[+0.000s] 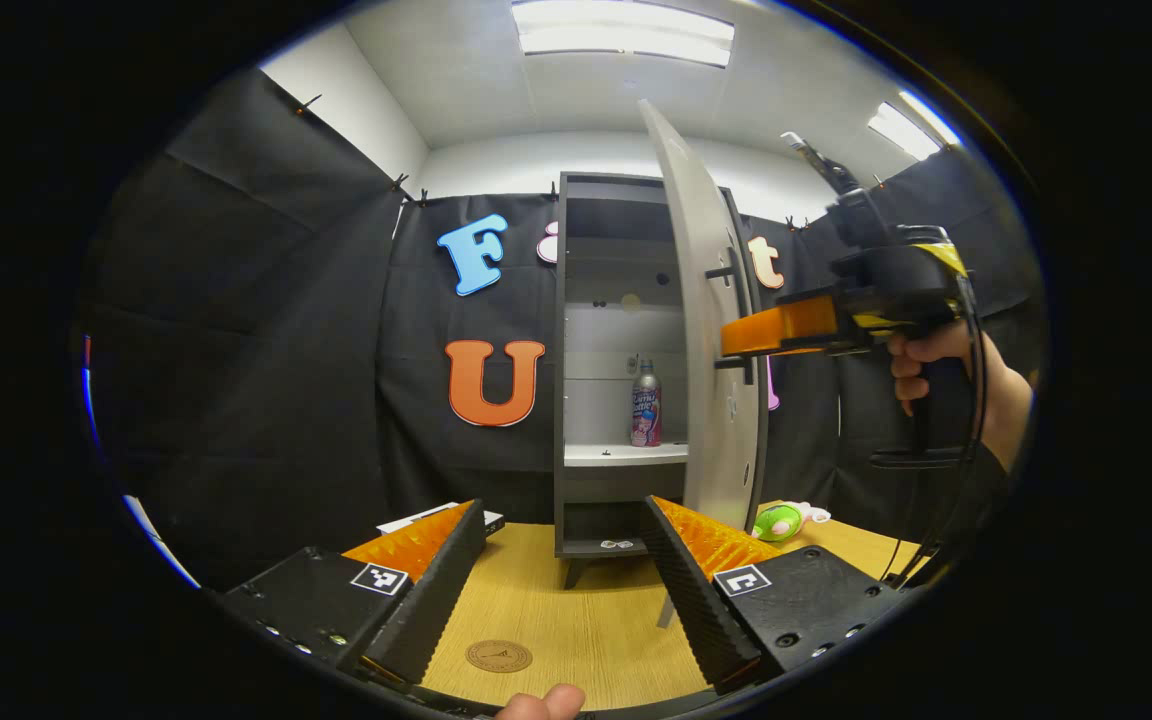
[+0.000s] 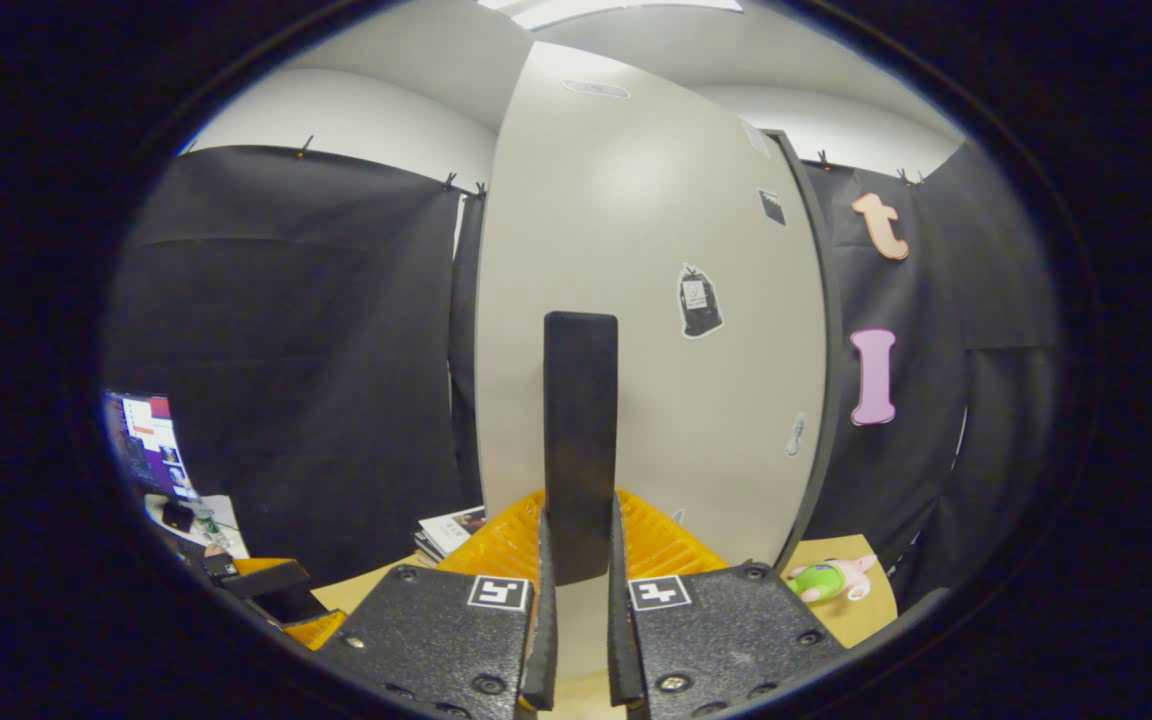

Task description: Open the cabinet door with the right hand, grasp the bottle in the cabinet with the left hand and place it on the coaster, then close the cabinet door with the right hand.

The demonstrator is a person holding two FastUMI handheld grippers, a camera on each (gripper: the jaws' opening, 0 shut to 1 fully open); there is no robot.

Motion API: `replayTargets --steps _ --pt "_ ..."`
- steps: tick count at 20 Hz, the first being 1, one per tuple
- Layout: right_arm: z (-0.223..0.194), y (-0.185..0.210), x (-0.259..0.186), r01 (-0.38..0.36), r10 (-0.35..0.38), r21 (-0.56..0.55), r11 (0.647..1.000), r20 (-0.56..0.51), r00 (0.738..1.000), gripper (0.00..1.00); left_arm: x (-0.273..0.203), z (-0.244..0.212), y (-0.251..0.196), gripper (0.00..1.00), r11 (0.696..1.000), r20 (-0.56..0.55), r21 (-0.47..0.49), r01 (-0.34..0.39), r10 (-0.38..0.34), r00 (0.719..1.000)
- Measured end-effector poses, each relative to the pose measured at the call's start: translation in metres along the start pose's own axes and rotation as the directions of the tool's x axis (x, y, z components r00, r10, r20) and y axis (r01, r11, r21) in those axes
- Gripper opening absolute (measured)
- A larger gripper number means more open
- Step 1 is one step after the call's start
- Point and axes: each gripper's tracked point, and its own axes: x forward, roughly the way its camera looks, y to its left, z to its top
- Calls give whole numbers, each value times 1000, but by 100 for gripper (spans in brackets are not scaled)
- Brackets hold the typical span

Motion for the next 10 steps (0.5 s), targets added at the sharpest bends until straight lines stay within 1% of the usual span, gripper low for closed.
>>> replayTargets --steps 3,4,6,9,10 --pt "-2 -28 -36 41 -41 -4 999 2 999 23 -4 3 -13 95 1000 1 -8 11 -11 1000" --pt "-1 -40 -45 57 -57 -3 998 3 998 22 -3 4 -18 95 1000 2 -8 17 -17 1000" --pt "-5 -62 -65 87 -87 -3 996 9 996 23 -1 4 -29 95 999 -1 -5 35 -35 999" --pt "-6 -89 -83 142 -142 11 990 17 990 17 -1 6 -47 95 998 -1 3 65 -65 998" --pt "-6 -98 -89 161 -162 13 987 21 987 16 -1 6 -52 95 997 0 5 73 -73 997"
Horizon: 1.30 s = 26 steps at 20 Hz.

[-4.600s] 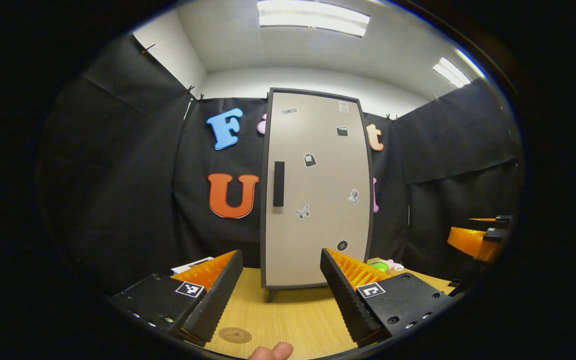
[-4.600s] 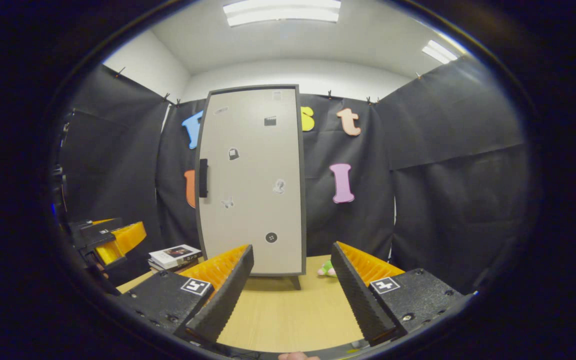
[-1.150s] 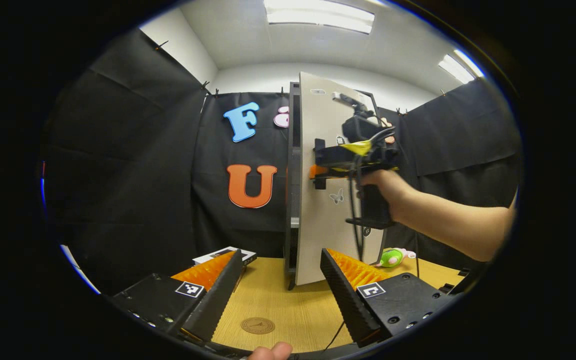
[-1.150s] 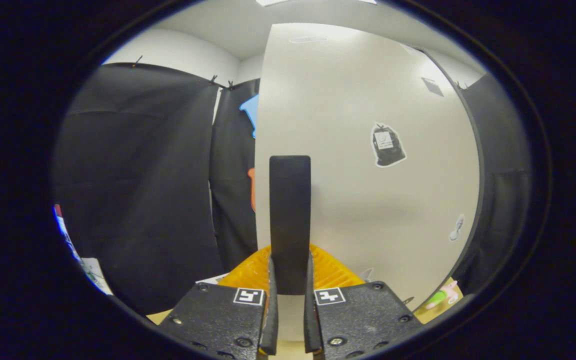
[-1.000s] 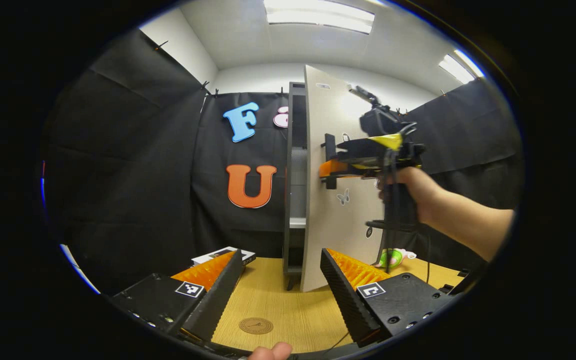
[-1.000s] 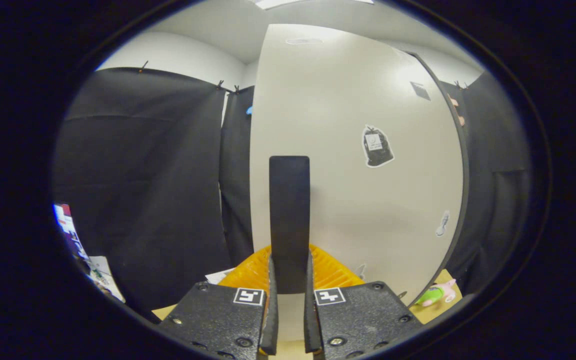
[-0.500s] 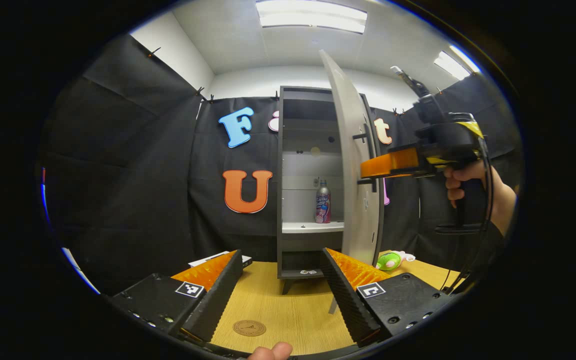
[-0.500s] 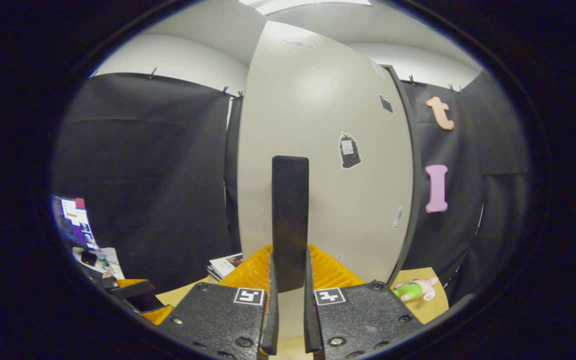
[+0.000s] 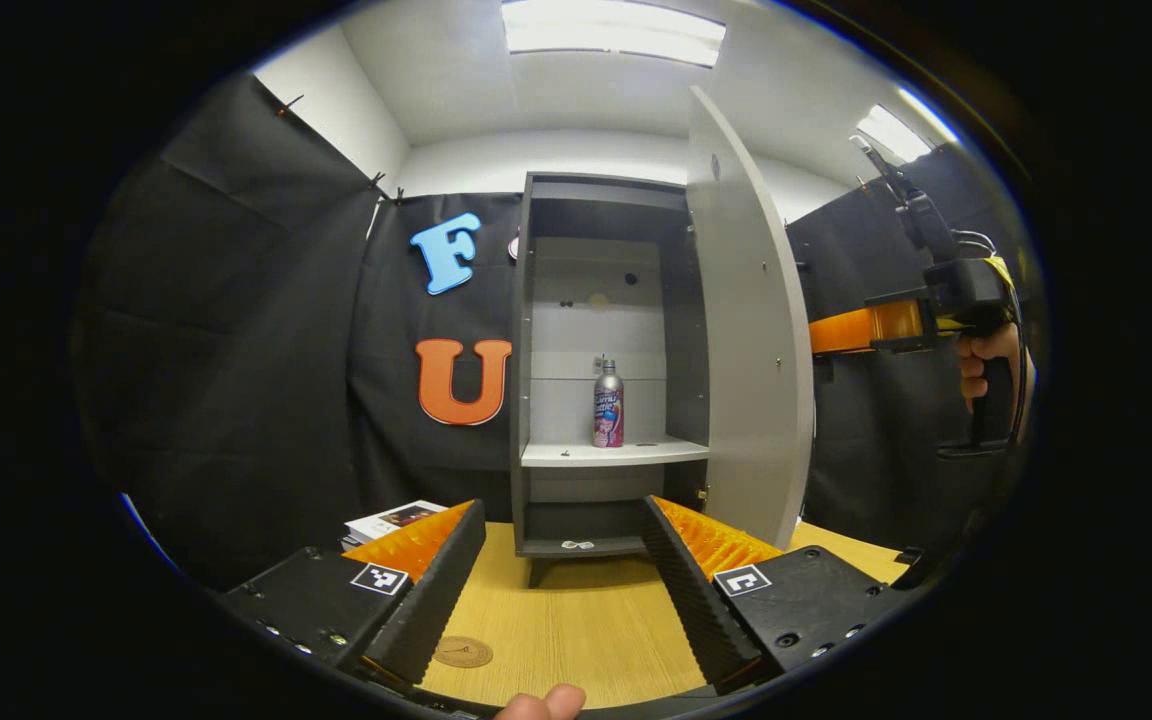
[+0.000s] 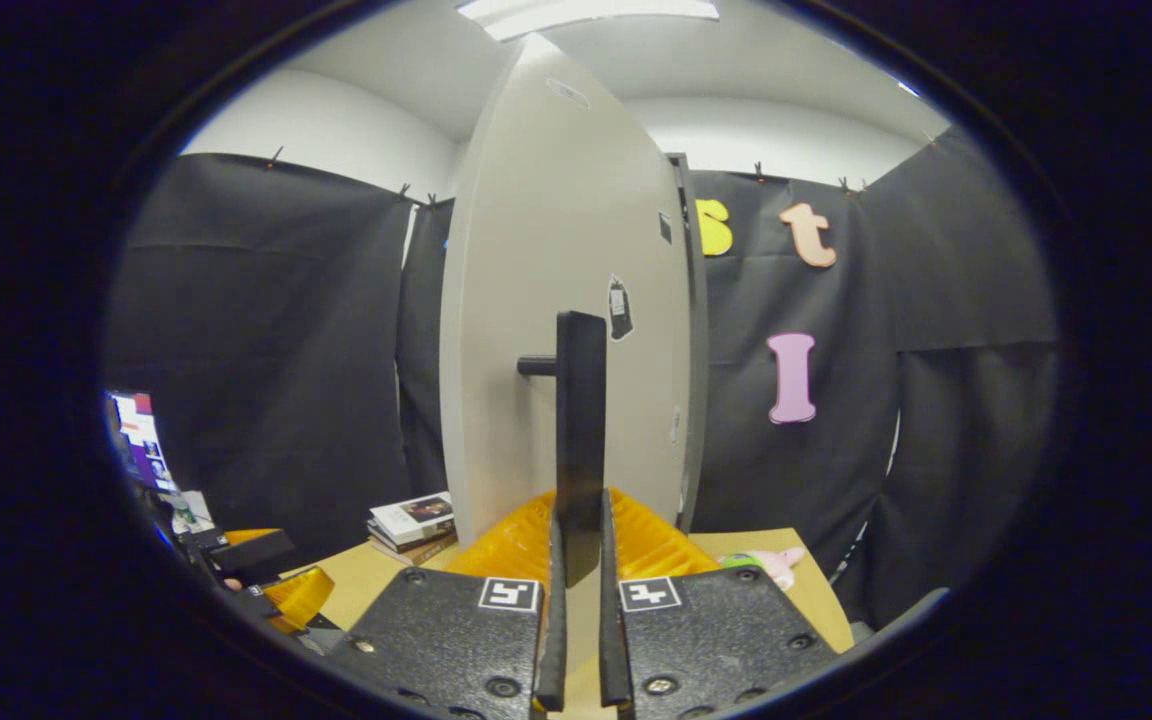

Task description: Open the cabinet door with the right hand, grasp the bottle in the cabinet with the left hand and place it on the coaster, then close the cabinet door with the right hand.

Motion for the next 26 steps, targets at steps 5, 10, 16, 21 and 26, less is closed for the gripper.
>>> replayTargets --steps 5,10,16,21,26 --pt "0 -39 -12 80 -80 4 997 9 997 9 1 4 -15 95 1000 1 11 21 -21 1000" --pt "0 -73 -19 165 -166 22 986 22 986 4 6 2 -19 95 999 -4 10 33 -33 999" --pt "-1 -91 -23 179 -182 71 981 38 983 4 5 0 -20 95 999 -9 14 30 -30 1000" --pt "11 -86 -51 223 -226 49 974 73 971 4 7 0 -14 95 1000 -7 16 17 -17 1000" --pt "11 -46 -92 224 -226 35 974 108 968 4 5 -1 -4 95 1000 -11 11 4 -4 1000"
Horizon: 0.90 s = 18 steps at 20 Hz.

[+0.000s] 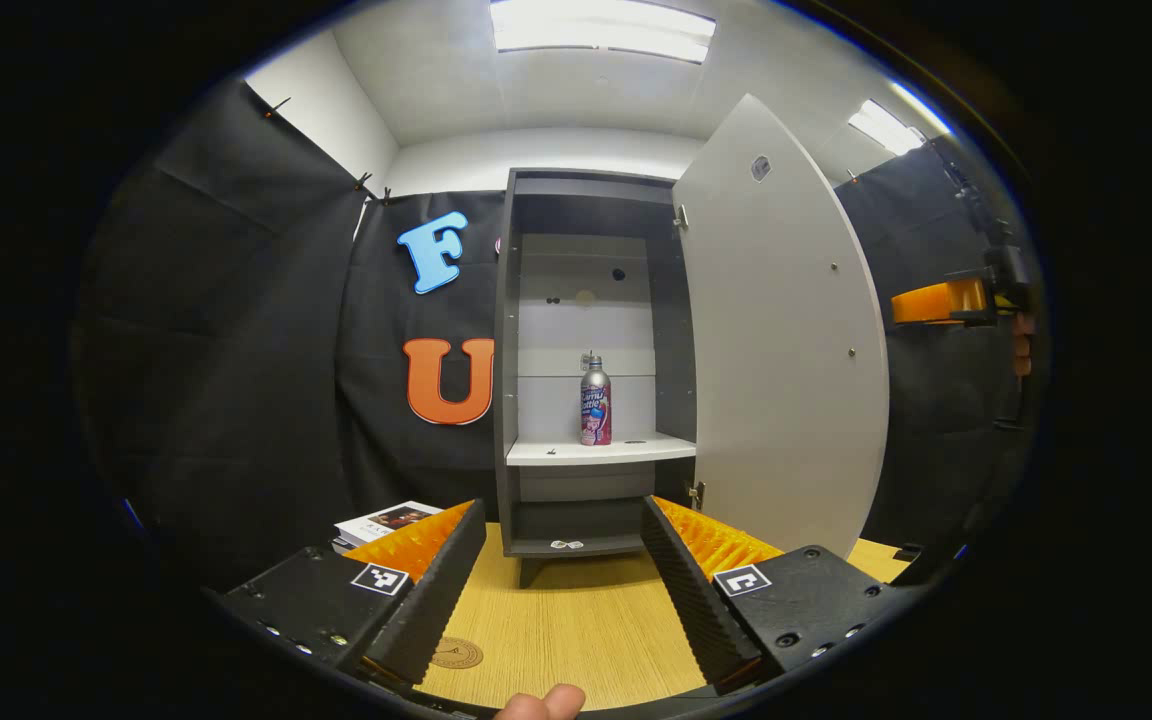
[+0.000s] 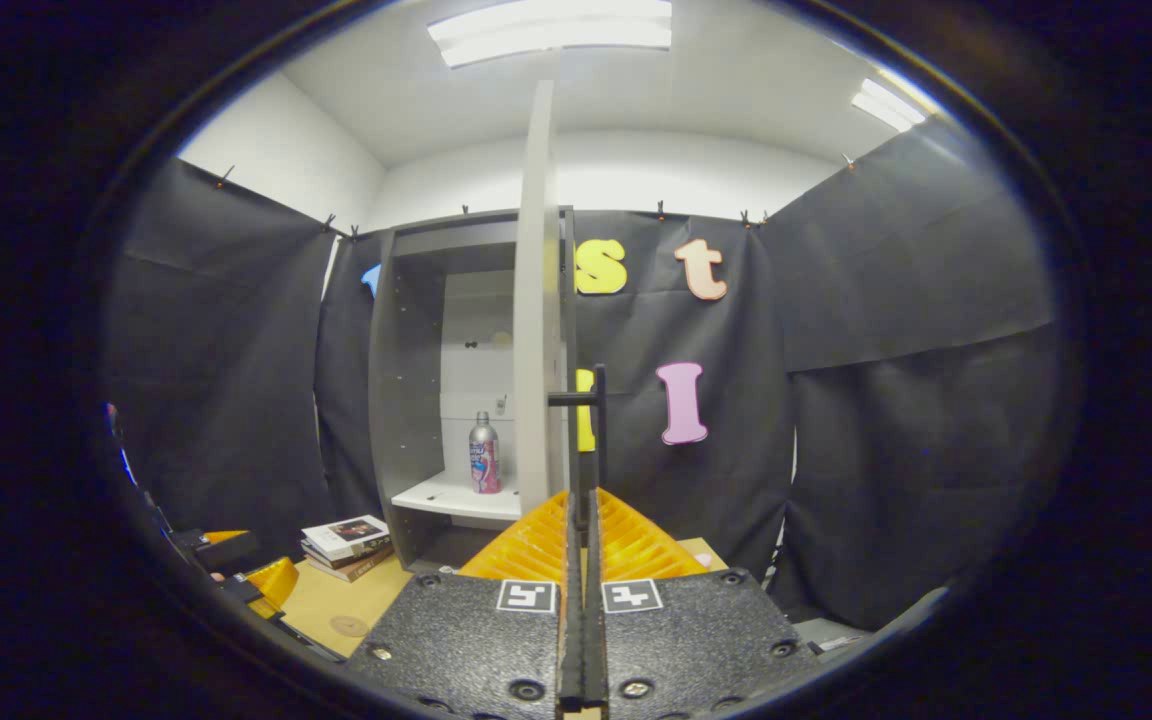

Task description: Open the cabinet door with the right hand, grasp the bottle in the cabinet with the left hand and place it on the coaster, then close the cabinet door with the right hand.

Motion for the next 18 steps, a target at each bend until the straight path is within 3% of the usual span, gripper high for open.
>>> replayTargets --steps 10,11,12,13,14,18 --pt "-77 81 3 -74 72 -26 997 -42 996 4 -1 4 26 95 999 11 9 -33 33 999" --pt "-83 86 7 -81 80 -19 997 -51 996 10 0 5 28 95 999 12 8 -36 36 999" --pt "-88 88 8 -76 75 -12 997 -59 995 32 -1 6 30 95 999 14 8 -38 38 999" --pt "-91 87 10 -63 63 -4 998 -63 996 41 -2 8 32 95 999 16 11 -40 40 999" --pt "-94 93 10 -73 73 1 997 -64 995 59 0 8 34 95 999 19 14 -43 42 999" --pt "-103 98 15 -79 79 8 997 -63 995 80 12 12 34 95 1000 27 16 -27 26 999"
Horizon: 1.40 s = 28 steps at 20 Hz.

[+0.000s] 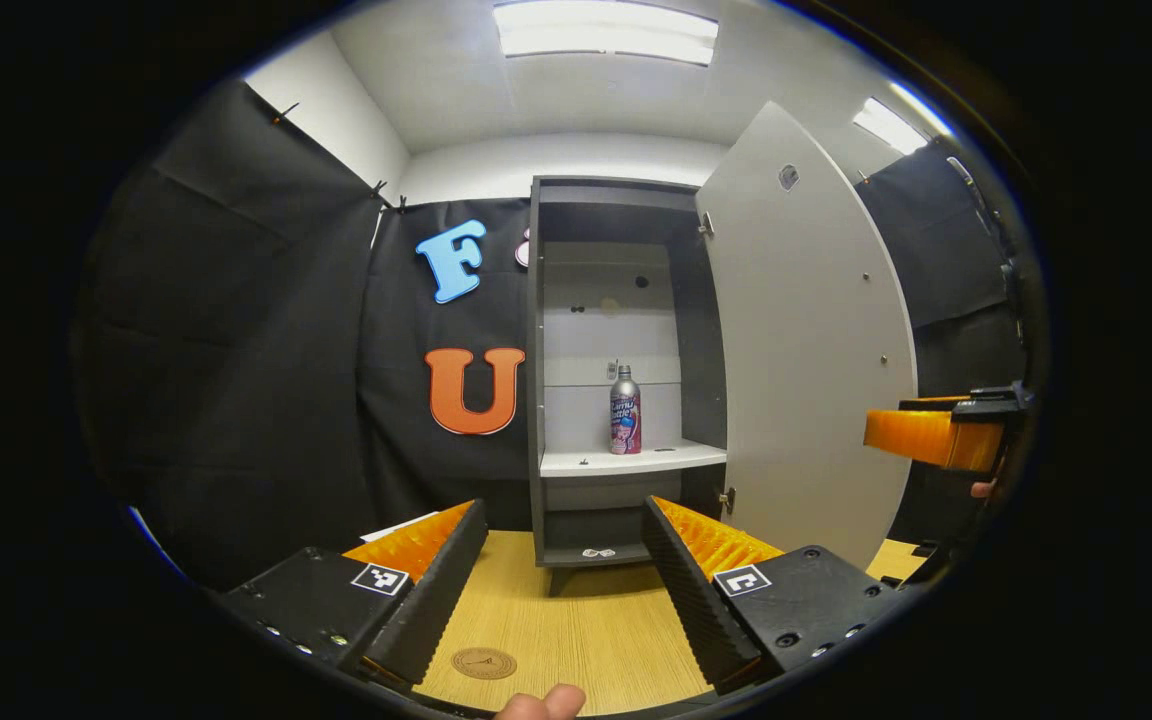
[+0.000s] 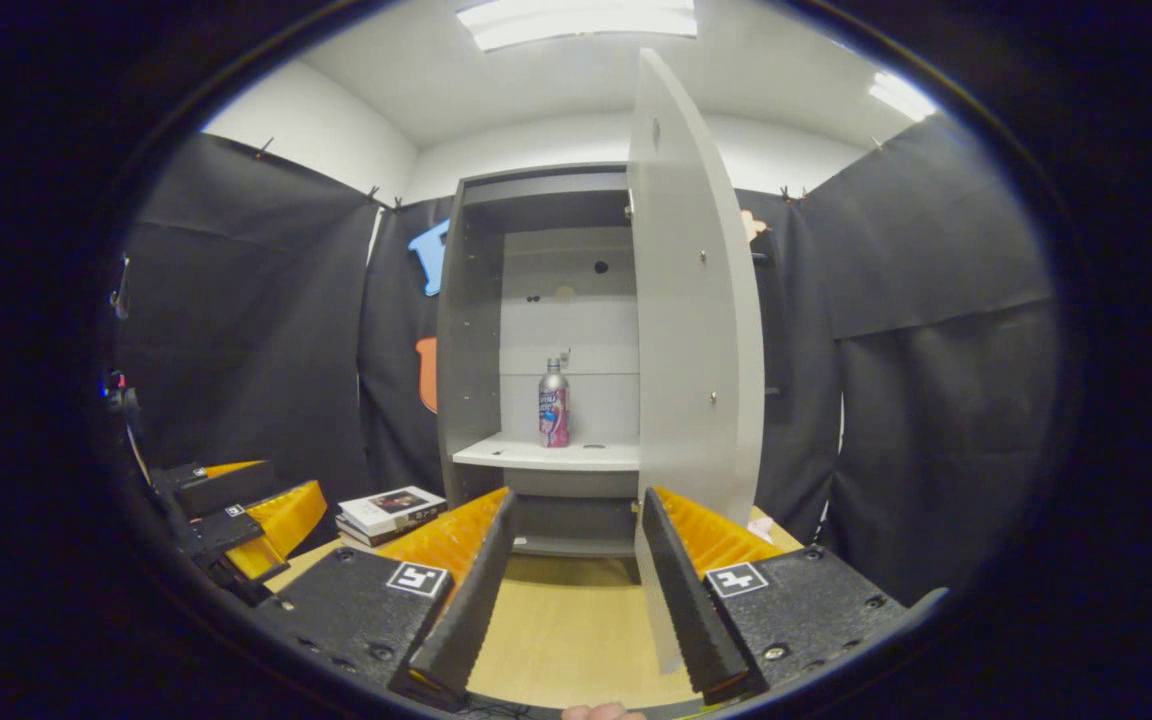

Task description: Open the cabinet door with the right hand, grasp the bottle in the cabinet with the left hand and place it on the coaster, then close the cabinet door with the right hand.

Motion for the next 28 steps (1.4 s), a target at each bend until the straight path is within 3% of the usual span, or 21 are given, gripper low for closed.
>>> replayTargets --steps 4,9,16,22,28 --pt "-8 6 4 -24 25 35 999 -27 999 91 48 24 -16 95 995 35 -37 89 -88 996" --pt "-12 13 -1 -38 39 23 999 -31 999 90 149 44 -37 95 986 50 -48 161 -158 986" --pt "-24 21 0 -62 64 28 998 -69 996 90 300 18 -90 95 972 -44 -104 209 -215 976" --pt "-37 21 8 -66 73 57 996 -118 990 90 401 -2 -101 95 985 -67 -68 161 -165 984" --pt "-43 18 18 -67 80 85 994 -149 986 90 460 -27 -101 95 992 -125 -83 95 -105 987"
